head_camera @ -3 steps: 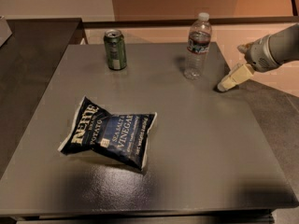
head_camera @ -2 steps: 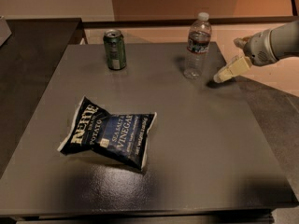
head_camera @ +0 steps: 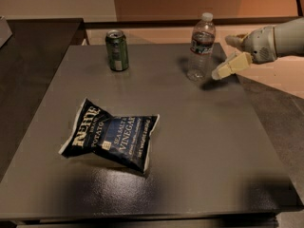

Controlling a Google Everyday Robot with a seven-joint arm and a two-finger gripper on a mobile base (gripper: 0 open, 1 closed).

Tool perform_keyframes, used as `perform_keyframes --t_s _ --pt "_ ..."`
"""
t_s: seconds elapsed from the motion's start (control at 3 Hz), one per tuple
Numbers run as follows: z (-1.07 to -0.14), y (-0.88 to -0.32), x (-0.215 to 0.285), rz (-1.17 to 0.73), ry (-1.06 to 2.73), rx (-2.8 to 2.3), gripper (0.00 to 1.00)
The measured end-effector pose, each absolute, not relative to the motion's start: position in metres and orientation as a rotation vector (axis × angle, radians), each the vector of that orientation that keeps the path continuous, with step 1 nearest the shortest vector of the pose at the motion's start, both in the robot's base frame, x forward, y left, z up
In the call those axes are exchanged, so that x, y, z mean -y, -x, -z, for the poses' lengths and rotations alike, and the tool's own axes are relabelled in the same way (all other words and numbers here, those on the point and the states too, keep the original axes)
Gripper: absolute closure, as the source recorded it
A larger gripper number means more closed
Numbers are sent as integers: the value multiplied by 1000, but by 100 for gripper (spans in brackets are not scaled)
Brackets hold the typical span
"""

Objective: Pick water bottle

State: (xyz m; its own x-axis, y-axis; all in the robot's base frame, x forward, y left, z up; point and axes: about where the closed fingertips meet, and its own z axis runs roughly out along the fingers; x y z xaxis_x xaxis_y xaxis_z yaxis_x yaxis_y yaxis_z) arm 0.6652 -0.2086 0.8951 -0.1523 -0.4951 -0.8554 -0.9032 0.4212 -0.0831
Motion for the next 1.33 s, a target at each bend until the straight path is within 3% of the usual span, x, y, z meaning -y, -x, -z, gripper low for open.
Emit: perform_keyframes --t_s 1.0,1.33 --pt "-919 -682 165 -792 1176 -1631 0" --pt "-927 -682 149 -832 1184 -1601 18"
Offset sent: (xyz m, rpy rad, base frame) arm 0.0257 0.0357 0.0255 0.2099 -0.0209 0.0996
